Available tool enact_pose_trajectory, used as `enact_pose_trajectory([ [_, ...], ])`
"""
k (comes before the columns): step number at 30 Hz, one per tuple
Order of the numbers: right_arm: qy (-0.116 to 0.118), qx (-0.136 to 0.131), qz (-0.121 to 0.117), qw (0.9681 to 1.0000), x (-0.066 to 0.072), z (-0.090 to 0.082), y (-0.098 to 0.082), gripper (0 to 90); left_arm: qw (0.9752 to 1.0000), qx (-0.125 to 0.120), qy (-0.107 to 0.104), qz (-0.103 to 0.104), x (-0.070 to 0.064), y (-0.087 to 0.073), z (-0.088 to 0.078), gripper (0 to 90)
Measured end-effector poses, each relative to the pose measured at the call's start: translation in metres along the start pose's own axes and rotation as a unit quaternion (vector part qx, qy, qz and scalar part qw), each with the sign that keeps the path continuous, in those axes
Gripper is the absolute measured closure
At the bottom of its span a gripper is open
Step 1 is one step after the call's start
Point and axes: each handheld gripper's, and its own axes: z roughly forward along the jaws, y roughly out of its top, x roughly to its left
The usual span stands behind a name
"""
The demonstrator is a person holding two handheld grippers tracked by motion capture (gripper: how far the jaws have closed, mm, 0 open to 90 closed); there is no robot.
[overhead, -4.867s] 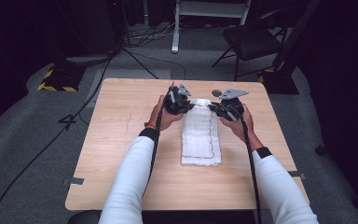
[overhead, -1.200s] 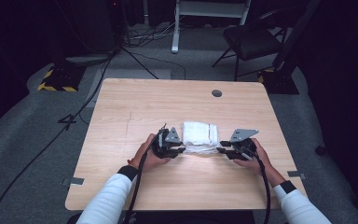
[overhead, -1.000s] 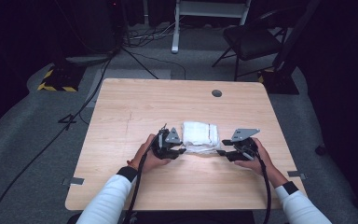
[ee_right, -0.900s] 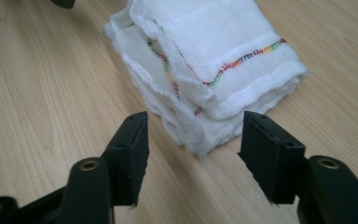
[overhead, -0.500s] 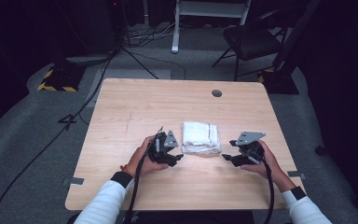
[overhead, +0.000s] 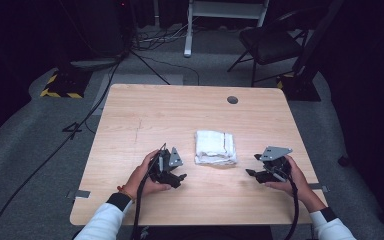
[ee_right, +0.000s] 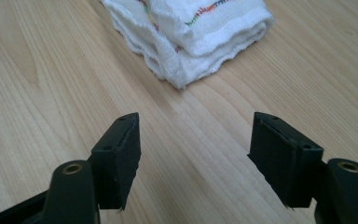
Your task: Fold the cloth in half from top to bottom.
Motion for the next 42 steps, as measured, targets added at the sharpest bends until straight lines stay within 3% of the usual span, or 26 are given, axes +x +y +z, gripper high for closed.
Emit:
enact_pose_trajectory([
  [13, -0.020, 0.017, 0.003, 0.9997, 0.000, -0.010, -0.021, 33.6, 0.9997, 0.007, 0.023, -0.010, -0.003, -0.025, -0.013, 18.2],
  [20, -0.037, 0.011, 0.023, 0.9990, -0.002, -0.017, -0.039, 33.5, 0.9991, -0.002, 0.031, -0.029, -0.002, -0.039, -0.023, 16.6],
  [26, -0.052, 0.011, 0.038, 0.9979, -0.005, -0.022, -0.054, 33.5, 0.9992, -0.003, 0.032, -0.023, -0.002, -0.055, -0.031, 16.6],
  [33, -0.061, 0.004, 0.086, 0.9945, -0.014, -0.033, -0.077, 33.2, 0.9978, -0.001, 0.039, -0.054, 0.009, -0.077, -0.040, 16.6],
  [39, -0.057, -0.003, 0.123, 0.9908, -0.019, -0.044, -0.101, 30.9, 0.9972, -0.001, 0.036, -0.065, 0.018, -0.099, -0.049, 16.6],
  [42, -0.052, -0.022, 0.155, 0.9863, -0.020, -0.048, -0.114, 27.8, 0.9956, 0.002, 0.038, -0.086, 0.023, -0.110, -0.052, 17.1],
])
